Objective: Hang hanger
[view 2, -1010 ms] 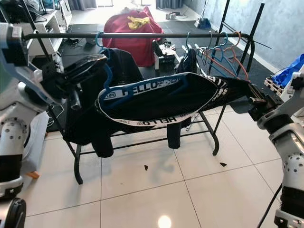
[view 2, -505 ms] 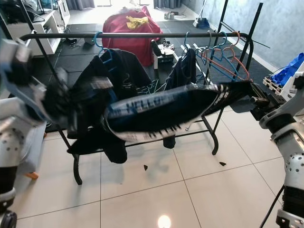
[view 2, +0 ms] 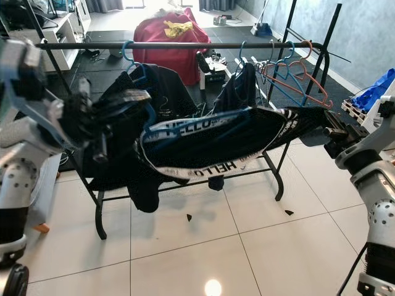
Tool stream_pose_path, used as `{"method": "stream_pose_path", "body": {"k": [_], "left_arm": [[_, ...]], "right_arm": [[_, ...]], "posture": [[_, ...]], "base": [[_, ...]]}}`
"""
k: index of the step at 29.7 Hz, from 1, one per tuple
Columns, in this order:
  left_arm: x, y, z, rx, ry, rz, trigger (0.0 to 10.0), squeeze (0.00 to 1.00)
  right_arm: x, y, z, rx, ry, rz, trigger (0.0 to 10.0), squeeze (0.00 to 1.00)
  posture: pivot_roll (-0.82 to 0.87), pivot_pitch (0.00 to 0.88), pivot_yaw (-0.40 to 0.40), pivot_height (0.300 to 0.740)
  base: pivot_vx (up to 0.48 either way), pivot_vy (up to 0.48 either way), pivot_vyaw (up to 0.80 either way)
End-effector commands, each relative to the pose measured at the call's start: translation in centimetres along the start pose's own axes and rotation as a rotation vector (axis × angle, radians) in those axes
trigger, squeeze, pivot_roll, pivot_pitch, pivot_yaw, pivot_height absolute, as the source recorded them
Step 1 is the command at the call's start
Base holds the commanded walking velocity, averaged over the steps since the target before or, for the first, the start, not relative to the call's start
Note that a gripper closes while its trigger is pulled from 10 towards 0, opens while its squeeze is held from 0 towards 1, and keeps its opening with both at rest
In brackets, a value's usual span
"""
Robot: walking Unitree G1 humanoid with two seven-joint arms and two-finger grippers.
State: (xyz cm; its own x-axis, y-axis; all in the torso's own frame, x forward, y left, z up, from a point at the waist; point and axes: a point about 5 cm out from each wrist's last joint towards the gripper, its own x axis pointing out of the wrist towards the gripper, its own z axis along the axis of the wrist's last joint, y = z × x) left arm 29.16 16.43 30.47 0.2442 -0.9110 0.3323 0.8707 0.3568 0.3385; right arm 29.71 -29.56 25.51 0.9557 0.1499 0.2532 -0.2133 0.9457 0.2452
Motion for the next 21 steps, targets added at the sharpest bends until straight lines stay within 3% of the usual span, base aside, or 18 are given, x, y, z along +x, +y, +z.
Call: {"method": "stream_pose_path", "body": {"k": [1,4,5,6,7,21], "left_arm": [[-0.2,-0.2,-0.4,0.008,0.038,-0.009,10.0,0.00],[-0.1,-0.1,-0.6,0.011,0.039,0.007,10.0,0.00],[0.0,-0.1,-0.5,0.012,0.034,0.011,10.0,0.00],[0.0,-0.1,-0.5,0.012,0.034,0.011,10.0,0.00],[0.0,0.0,-0.3,0.018,0.035,0.007,10.0,0.00],[-0.3,0.5,0.7,0.066,0.054,-0.015,10.0,0.00]], "right_arm": [[-0.2,-0.5,0.2,0.006,-0.011,-0.027,0.0,0.00],[-0.1,-0.3,-0.2,0.019,0.004,-0.027,0.6,0.00],[-0.1,-0.2,-0.5,0.041,0.013,-0.025,4.7,0.00],[-0.1,-0.2,-0.5,0.041,0.013,-0.025,4.7,0.00],[-0.1,0.1,-0.6,0.052,0.018,0.006,10.0,1.00],[-1.3,-0.9,1.4,-0.018,-0.006,0.075,10.0,1.00]], "posture": [[-0.08,0.089,-0.039,0.740],[-0.08,0.086,-0.040,0.740],[-0.08,0.086,-0.039,0.740],[-0.08,0.086,-0.039,0.740],[-0.07,0.084,-0.038,0.740],[-0.07,0.079,-0.041,0.740]], "base": [[0.000,0.000,0.00],[0.000,0.000,0.00],[0.000,0.000,0.00],[0.000,0.000,0.00],[0.000,0.000,0.00],[0.000,0.000,0.00]]}}
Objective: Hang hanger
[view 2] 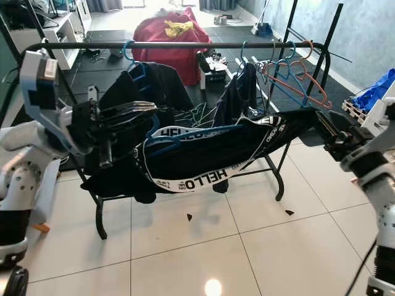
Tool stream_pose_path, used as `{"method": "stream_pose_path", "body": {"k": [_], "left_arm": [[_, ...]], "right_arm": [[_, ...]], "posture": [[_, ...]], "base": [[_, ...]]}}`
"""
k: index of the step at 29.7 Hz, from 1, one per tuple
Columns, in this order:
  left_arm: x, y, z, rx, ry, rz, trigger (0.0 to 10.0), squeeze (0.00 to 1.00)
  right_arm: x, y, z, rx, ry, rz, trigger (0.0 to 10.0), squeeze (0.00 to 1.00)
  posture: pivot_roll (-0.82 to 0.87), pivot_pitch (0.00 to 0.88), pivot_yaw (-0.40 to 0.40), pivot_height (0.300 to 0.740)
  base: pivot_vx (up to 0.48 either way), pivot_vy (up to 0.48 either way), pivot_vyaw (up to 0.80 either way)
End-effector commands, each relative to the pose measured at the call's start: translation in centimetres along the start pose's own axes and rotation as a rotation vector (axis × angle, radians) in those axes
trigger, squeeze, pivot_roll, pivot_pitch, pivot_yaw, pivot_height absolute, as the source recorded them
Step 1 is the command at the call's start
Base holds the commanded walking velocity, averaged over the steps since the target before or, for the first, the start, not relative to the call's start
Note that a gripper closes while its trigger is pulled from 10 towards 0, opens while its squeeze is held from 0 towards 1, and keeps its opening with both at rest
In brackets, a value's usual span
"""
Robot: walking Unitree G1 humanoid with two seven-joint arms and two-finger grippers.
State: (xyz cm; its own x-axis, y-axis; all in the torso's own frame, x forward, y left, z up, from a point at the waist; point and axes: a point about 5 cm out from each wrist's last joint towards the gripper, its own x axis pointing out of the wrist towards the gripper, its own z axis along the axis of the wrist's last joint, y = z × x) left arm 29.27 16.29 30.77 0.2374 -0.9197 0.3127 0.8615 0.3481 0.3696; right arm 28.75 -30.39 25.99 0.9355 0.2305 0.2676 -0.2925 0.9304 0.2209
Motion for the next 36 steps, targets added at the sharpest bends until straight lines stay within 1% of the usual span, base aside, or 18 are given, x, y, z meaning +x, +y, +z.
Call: {"method": "stream_pose_path", "body": {"k": [1,3,4,5,6,7,9,10,11,13,14,15,17,18,20,27,33,36], "left_arm": [[-0.5,0.4,0.6,0.047,0.043,-0.004,10.0,0.00],[-0.4,0.4,0.7,0.055,0.047,-0.007,10.0,0.00],[-0.4,0.5,0.9,0.064,0.047,-0.008,10.0,0.00],[-0.2,0.6,1.0,0.076,0.045,-0.003,10.0,0.00],[-0.2,0.6,1.0,0.076,0.045,-0.003,10.0,0.00],[-0.2,0.7,1.2,0.085,0.044,0.002,10.0,0.00],[-0.1,0.7,1.3,0.092,0.042,0.005,10.0,0.00],[-0.1,0.8,1.4,0.095,0.038,0.014,10.0,0.00],[-0.1,0.8,1.4,0.095,0.038,0.014,10.0,0.00],[-0.1,1.0,1.3,0.097,0.038,0.027,10.0,0.00],[-0.1,1.0,1.3,0.095,0.037,0.032,10.0,0.00],[-0.1,1.0,1.3,0.095,0.037,0.032,10.0,0.00],[0.3,0.9,1.1,0.087,0.019,0.037,10.0,0.00],[0.3,0.9,1.1,0.087,0.019,0.037,10.0,0.00],[0.7,0.7,1.1,0.081,0.002,0.037,10.0,0.00],[1.4,0.6,1.2,0.082,-0.026,0.029,10.0,0.00],[1.5,0.8,2.1,0.088,-0.064,0.025,10.0,0.00],[1.5,0.8,2.1,0.088,-0.064,0.025,10.0,0.00]], "right_arm": [[-0.7,-0.9,0.5,-0.043,0.012,-0.038,10.0,1.00],[-0.9,-1.3,0.5,-0.061,0.029,-0.059,10.0,1.00],[-1.2,-1.6,-0.1,-0.101,0.090,-0.073,10.0,1.00],[-1.7,-2.2,-1.6,-0.199,0.232,-0.109,10.0,1.00],[-1.7,-2.2,-1.6,-0.199,0.232,-0.109,10.0,1.00],[-2.3,-2.8,-2.8,-0.285,0.349,-0.143,10.0,1.00],[-2.7,-3.2,-3.4,-0.286,0.387,-0.161,10.0,1.00],[-2.6,-2.3,-3.0,-0.184,0.325,-0.090,10.0,1.00],[-2.6,-2.3,-3.0,-0.184,0.325,-0.090,10.0,1.00],[-2.6,0.4,-1.6,0.015,0.176,0.133,10.0,1.00],[-2.9,1.8,-1.3,0.057,0.155,0.247,10.0,1.00],[-2.9,1.8,-1.3,0.057,0.155,0.247,10.0,1.00],[-3.9,4.3,-1.9,0.102,0.201,0.448,10.0,1.00],[-3.9,4.3,-1.9,0.102,0.201,0.448,10.0,1.00],[-4.4,5.5,-2.3,0.132,0.224,0.532,10.0,1.00],[-4.3,5.9,-2.9,0.126,0.242,0.547,10.0,1.00],[-3.7,3.6,-3.3,0.054,0.251,0.380,10.0,0.99],[-3.7,3.6,-3.3,0.054,0.251,0.380,10.0,0.99]], "posture": [[-0.07,0.080,-0.040,0.740],[-0.07,0.080,-0.040,0.740],[-0.07,0.080,-0.040,0.740],[-0.07,0.080,-0.040,0.740],[-0.07,0.080,-0.040,0.740],[-0.07,0.084,-0.038,0.740],[-0.07,0.086,-0.037,0.740],[-0.07,0.087,-0.038,0.740],[-0.07,0.087,-0.038,0.740],[-0.07,0.088,-0.036,0.740],[-0.07,0.091,-0.038,0.740],[-0.07,0.091,-0.038,0.740],[-0.07,0.093,-0.039,0.740],[-0.07,0.093,-0.039,0.740],[-0.07,0.093,-0.039,0.740],[-0.08,0.094,-0.037,0.740],[-0.08,0.098,-0.038,0.740],[-0.08,0.098,-0.038,0.740]], "base": [[0.000,0.000,0.00],[0.000,0.000,0.00],[0.000,0.000,0.00],[0.000,0.000,0.00],[0.000,0.000,0.00],[0.000,0.000,0.00],[0.000,0.000,0.00],[0.000,0.000,0.00],[0.000,0.000,0.00],[0.000,0.000,0.00],[0.000,0.000,0.00],[0.000,0.000,0.00],[0.000,0.000,0.00],[0.000,0.000,0.00],[0.000,0.000,0.00],[0.000,0.000,0.00],[0.000,0.000,0.00],[0.000,0.000,0.00]]}}
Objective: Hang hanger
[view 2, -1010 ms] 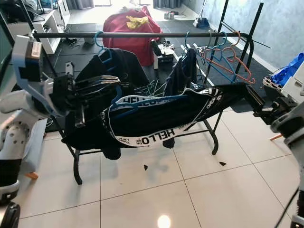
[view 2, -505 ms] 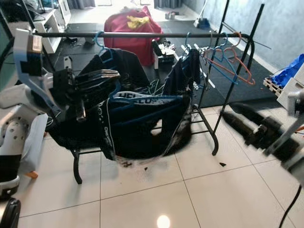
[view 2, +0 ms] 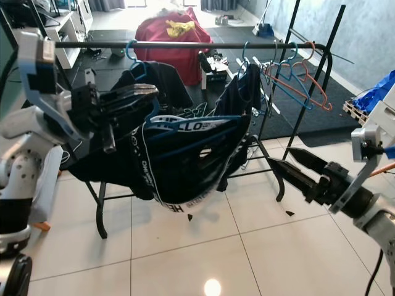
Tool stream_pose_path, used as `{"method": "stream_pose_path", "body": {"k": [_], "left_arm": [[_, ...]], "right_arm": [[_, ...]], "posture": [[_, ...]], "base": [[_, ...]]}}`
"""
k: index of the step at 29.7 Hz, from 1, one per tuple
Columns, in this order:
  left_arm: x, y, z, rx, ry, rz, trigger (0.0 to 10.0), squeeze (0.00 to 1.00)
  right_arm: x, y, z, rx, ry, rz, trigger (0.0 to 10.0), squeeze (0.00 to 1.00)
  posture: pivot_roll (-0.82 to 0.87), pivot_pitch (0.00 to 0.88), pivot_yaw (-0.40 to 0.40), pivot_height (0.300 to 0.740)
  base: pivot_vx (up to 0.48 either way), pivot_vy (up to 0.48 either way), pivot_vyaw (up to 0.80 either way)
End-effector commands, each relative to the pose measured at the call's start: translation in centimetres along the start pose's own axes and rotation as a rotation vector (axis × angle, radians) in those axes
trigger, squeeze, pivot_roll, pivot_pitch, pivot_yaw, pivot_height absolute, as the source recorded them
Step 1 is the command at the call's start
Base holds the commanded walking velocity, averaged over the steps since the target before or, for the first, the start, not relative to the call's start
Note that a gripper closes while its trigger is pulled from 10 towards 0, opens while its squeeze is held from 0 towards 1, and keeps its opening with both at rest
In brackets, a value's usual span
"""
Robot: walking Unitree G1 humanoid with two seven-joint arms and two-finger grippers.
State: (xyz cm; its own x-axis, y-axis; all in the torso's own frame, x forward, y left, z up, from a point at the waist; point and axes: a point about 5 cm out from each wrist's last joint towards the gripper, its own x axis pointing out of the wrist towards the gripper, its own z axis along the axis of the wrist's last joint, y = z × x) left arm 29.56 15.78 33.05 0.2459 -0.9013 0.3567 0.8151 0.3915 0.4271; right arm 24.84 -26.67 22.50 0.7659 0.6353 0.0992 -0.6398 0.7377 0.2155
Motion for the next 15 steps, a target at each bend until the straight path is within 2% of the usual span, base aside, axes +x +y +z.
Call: {"method": "stream_pose_path", "body": {"k": [1,4,5,6,9,10,12,13,15], "left_arm": [[0.3,-0.1,0.6,0.007,-0.042,-0.009,10.0,0.00],[0.3,-0.1,0.6,0.007,-0.042,-0.009,10.0,0.00],[0.7,-0.3,1.1,0.004,-0.070,-0.018,10.0,0.00],[1.1,-0.5,1.6,-0.002,-0.105,-0.031,10.0,0.00],[1.6,-0.8,2.2,-0.007,-0.141,-0.045,10.0,0.00],[1.8,-0.9,2.3,-0.016,-0.157,-0.052,10.0,0.00],[1.8,-0.9,2.4,-0.020,-0.163,-0.055,10.0,0.00],[1.9,-1.0,2.4,-0.024,-0.168,-0.061,10.0,0.00],[1.9,-1.1,2.5,-0.026,-0.170,-0.065,10.0,0.00]], "right_arm": [[-0.2,-0.6,0.3,-0.013,-0.015,-0.052,10.0,0.99],[-0.2,-0.6,0.3,-0.013,-0.015,-0.052,10.0,0.99],[0.1,-0.4,-0.1,0.009,-0.008,-0.052,10.0,0.79],[0.8,-0.2,-0.9,0.034,0.003,-0.055,10.0,0.76],[1.7,0.1,-1.9,0.058,0.016,-0.056,10.0,0.76],[2.2,0.2,-2.2,0.070,0.009,-0.053,10.0,0.69],[2.3,0.3,-2.3,0.075,0.005,-0.050,10.0,0.69],[2.6,0.4,-2.4,0.078,0.007,-0.047,10.0,0.64],[2.7,0.4,-2.6,0.076,0.008,-0.047,10.0,0.64]], "posture": [[-0.08,0.098,-0.038,0.740],[-0.08,0.098,-0.038,0.740],[-0.07,0.097,-0.040,0.740],[-0.07,0.096,-0.040,0.740],[-0.07,0.096,-0.040,0.740],[-0.07,0.096,-0.037,0.740],[-0.07,0.095,-0.036,0.740],[-0.07,0.095,-0.036,0.740],[-0.07,0.095,-0.036,0.740]], "base": [[0.000,0.000,0.00],[0.000,0.000,0.00],[0.000,0.000,0.00],[0.000,0.000,0.00],[0.000,0.000,0.00],[0.000,0.000,0.00],[0.000,0.000,0.00],[0.000,0.000,0.00],[0.000,0.000,0.00]]}}
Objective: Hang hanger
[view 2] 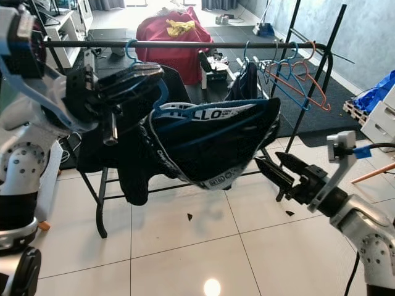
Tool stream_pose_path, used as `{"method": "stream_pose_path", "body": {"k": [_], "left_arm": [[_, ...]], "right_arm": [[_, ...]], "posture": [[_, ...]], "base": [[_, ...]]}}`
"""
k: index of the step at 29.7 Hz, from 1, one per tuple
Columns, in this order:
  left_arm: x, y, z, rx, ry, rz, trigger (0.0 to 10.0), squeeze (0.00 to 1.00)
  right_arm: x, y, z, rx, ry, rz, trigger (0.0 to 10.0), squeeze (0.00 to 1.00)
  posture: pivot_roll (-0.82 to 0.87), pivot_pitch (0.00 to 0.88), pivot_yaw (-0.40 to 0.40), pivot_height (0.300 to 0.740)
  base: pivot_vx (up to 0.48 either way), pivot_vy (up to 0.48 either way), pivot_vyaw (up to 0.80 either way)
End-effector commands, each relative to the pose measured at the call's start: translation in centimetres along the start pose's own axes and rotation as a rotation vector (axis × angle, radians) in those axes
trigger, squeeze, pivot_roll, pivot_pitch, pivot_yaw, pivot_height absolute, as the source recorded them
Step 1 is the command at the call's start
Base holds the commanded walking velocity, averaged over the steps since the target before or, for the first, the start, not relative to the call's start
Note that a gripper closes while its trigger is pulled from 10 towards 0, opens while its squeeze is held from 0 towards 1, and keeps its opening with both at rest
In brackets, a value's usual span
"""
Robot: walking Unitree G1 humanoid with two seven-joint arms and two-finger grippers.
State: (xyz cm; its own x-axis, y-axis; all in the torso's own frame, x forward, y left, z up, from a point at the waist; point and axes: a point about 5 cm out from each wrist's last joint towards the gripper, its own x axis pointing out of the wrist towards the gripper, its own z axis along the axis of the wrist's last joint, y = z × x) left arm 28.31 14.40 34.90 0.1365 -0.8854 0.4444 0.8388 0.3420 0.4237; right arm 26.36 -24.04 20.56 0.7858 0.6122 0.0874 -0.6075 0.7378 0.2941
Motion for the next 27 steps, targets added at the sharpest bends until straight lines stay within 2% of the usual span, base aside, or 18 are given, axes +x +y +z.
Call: {"method": "stream_pose_path", "body": {"k": [1,3,5,10,16,18,19,20,21,22,23,27], "left_arm": [[0.7,-0.5,0.4,-0.014,-0.050,-0.039,10.0,0.00],[0.7,-0.5,0.4,-0.014,-0.050,-0.039,10.0,0.00],[1.0,-0.9,0.3,-0.038,-0.066,-0.076,10.0,0.00],[1.3,-1.4,0.1,-0.055,-0.068,-0.105,10.0,0.00],[1.3,-1.6,0.3,-0.065,-0.075,-0.112,10.0,0.00],[1.7,-1.9,0.1,-0.078,-0.079,-0.123,10.0,0.00],[1.9,-2.0,0.0,-0.082,-0.079,-0.127,10.0,0.00],[2.1,-2.1,0.0,-0.083,-0.079,-0.129,10.0,0.00],[2.1,-2.1,0.0,-0.084,-0.080,-0.129,10.0,0.00],[2.1,-2.1,0.0,-0.084,-0.080,-0.129,10.0,0.00],[2.2,-2.1,0.0,-0.084,-0.081,-0.129,10.0,0.00],[2.2,-2.1,0.1,-0.082,-0.080,-0.125,10.0,0.00]], "right_arm": [[0.7,0.3,-0.4,-0.003,0.012,0.020,10.0,0.00],[0.7,0.3,-0.4,-0.003,0.012,0.020,10.0,0.00],[1.8,1.2,-0.3,-0.016,0.019,0.080,10.0,0.00],[2.7,1.9,0.4,-0.052,0.008,0.116,10.0,0.00],[2.7,1.8,0.6,-0.060,0.004,0.108,10.0,0.00],[2.8,1.9,0.7,-0.062,0.000,0.115,10.0,0.00],[2.8,1.9,0.8,-0.060,-0.005,0.117,7.8,0.00],[2.8,1.8,0.8,-0.058,-0.008,0.118,7.8,0.00],[2.8,1.6,0.9,-0.058,-0.014,0.101,1.3,0.00],[2.8,1.6,0.9,-0.058,-0.014,0.101,1.3,0.00],[2.8,1.4,1.0,-0.059,-0.017,0.089,0.0,0.00],[2.5,1.3,1.4,-0.072,-0.034,0.086,0.0,0.00]], "posture": [[-0.07,0.094,-0.035,0.740],[-0.07,0.094,-0.035,0.740],[-0.07,0.094,-0.035,0.740],[-0.07,0.086,-0.039,0.740],[-0.06,0.085,-0.041,0.740],[-0.06,0.085,-0.041,0.740],[-0.06,0.083,-0.041,0.740],[-0.06,0.083,-0.041,0.740],[-0.07,0.084,-0.040,0.740],[-0.07,0.084,-0.040,0.740],[-0.07,0.084,-0.040,0.740],[-0.07,0.088,-0.040,0.740]], "base": [[0.000,0.000,0.00],[0.000,0.000,0.00],[0.000,0.000,0.00],[0.000,0.000,0.00],[0.000,0.000,0.00],[0.000,0.000,0.00],[0.000,0.000,0.00],[0.000,0.000,0.00],[0.000,0.000,0.00],[0.000,0.000,0.00],[0.000,0.000,0.00],[0.000,0.000,0.00]]}}
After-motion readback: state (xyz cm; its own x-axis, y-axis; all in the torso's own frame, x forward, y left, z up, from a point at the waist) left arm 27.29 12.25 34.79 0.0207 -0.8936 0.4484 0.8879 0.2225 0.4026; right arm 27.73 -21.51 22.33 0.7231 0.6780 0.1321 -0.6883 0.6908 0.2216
